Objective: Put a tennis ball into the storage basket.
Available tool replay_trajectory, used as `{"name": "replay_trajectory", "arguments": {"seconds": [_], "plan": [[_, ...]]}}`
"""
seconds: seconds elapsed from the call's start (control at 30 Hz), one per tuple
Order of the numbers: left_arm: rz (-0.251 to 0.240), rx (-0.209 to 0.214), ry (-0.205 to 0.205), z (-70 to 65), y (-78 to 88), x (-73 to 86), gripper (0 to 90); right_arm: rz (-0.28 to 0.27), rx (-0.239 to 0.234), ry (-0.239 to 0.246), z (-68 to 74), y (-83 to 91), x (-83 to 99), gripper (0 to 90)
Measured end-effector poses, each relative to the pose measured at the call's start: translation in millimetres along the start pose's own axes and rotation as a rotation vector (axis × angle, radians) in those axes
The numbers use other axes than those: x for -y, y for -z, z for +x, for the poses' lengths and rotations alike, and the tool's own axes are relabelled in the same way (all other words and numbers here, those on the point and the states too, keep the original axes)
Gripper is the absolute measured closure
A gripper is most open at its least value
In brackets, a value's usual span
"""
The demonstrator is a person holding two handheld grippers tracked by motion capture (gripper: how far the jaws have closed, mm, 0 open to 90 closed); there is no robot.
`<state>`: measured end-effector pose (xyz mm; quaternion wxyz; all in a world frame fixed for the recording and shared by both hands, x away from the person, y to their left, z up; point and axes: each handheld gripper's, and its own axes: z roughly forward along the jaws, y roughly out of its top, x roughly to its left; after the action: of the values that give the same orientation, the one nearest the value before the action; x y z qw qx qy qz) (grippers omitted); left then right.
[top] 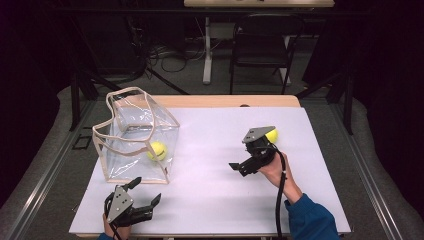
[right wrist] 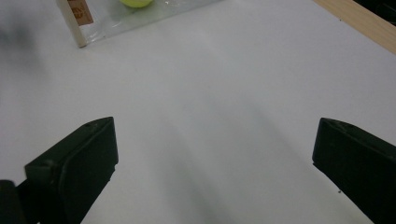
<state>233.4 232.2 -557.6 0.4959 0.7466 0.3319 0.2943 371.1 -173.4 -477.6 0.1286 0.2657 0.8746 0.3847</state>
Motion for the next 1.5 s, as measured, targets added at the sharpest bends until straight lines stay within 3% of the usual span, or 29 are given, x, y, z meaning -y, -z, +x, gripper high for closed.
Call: {"name": "replay_trajectory", "arguments": {"seconds": [0.47,0.73,1.5], "plan": [[0.000,-0.001,-0.006,-1.3,0.4,-0.4,16.2,0.017,0.000,-0.001,-1.4,2.7,18.9,0.1],[-0.004,-0.001,-0.005,-0.5,0.5,-0.3,16.2,0.015,0.025,-0.023,-10.5,10.7,26.2,0.0],[-0.004,-0.002,-0.005,0.3,1.1,-0.3,16.2,0.025,0.080,-0.053,-25.3,22.7,32.6,0.0]]}}
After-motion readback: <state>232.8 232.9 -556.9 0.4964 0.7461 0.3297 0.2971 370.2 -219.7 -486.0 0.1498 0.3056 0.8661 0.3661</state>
